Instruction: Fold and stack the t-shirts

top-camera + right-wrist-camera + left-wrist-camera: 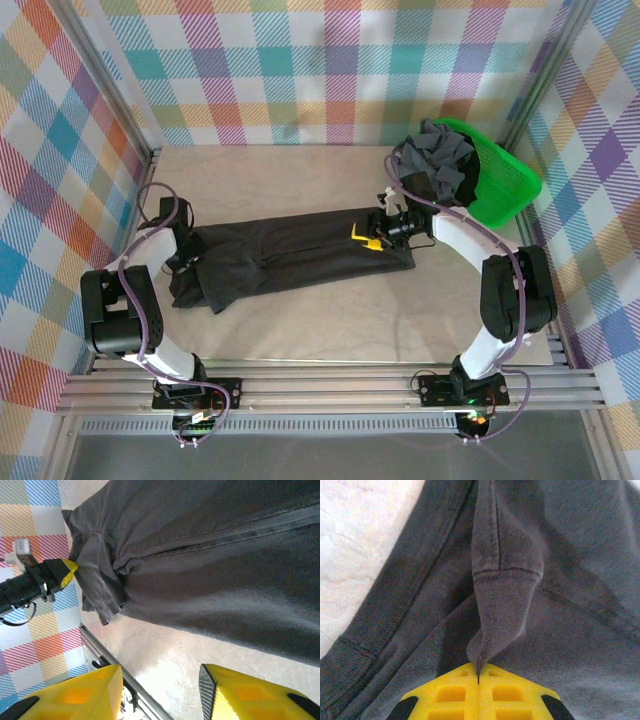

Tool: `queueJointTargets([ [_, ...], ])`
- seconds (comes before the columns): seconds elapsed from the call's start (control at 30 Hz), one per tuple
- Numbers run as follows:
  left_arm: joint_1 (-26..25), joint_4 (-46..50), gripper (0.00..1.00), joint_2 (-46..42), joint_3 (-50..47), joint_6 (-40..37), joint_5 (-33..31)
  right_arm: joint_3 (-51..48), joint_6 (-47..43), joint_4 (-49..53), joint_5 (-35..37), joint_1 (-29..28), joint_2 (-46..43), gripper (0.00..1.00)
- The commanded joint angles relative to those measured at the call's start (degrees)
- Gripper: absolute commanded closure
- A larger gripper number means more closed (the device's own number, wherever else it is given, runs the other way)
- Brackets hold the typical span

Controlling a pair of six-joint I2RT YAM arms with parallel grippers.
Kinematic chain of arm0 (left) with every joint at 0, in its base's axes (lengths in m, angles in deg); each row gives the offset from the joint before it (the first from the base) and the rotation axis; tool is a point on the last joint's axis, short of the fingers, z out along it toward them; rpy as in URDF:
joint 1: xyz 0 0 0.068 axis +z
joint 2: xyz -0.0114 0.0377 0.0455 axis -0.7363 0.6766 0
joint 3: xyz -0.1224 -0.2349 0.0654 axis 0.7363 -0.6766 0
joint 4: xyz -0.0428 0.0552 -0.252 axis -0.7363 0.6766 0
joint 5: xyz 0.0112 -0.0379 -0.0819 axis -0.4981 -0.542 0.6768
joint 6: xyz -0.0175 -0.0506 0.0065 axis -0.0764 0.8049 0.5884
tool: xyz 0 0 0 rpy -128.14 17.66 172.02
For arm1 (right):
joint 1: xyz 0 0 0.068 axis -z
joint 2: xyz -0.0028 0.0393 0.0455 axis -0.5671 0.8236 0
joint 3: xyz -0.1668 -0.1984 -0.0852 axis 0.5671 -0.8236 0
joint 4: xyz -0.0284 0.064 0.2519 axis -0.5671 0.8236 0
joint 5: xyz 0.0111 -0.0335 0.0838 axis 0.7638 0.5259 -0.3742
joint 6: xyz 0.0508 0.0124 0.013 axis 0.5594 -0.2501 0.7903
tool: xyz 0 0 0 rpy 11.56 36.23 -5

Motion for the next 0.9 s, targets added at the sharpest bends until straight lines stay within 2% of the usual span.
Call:
queueJointTargets([
  [0.0, 0.73, 3.58, 1.00, 0.24, 4.29, 1.46, -2.78, 2.05, -1.43, 0.94, -1.22, -0.22, 0.65, 0.55],
  [0.4, 0.84, 11.40, 0.99, 12.50, 16.85, -0.43, -8.44, 1.85, -1.95, 1.88, -0.12, -0.24, 0.31, 0.55],
  [0.43, 0.83, 11.78, 0.95, 13.36, 17.43, -0.40, -9.43, 1.98, -2.02, 2.24, 0.54, -0.27, 0.22, 0.55],
  [0.5, 0.84, 13.52, 0.76, 15.61, 19.18, 0.47, -12.71, 2.34, -2.43, 3.15, 2.55, -0.15, 0.09, 0.56],
  [0.53, 0.84, 14.39, 0.69, 16.44, 20.03, 1.00, -14.25, 2.67, -2.68, 3.64, 3.88, -0.10, 0.13, 0.56],
  [0.57, 0.84, 15.74, 0.65, 17.16, 21.02, 1.70, -16.00, 3.06, -2.94, 4.44, 5.81, -0.08, 0.14, 0.56],
  [0.73, -0.45, 22.08, 0.64, 14.75, 23.81, 7.30, -23.45, 8.47, -5.29, 9.67, 18.41, 0.24, 3.63, 0.61],
  [0.77, -1.42, 22.71, 0.65, 12.76, 23.02, 8.72, -23.01, 10.56, -6.15, 11.26, 21.88, 0.24, 5.06, 0.63],
  [0.87, -5.80, 22.86, 0.68, 7.03, 18.22, 15.43, -15.98, 16.19, -8.88, 13.97, 30.62, 0.26, 9.97, 0.69],
])
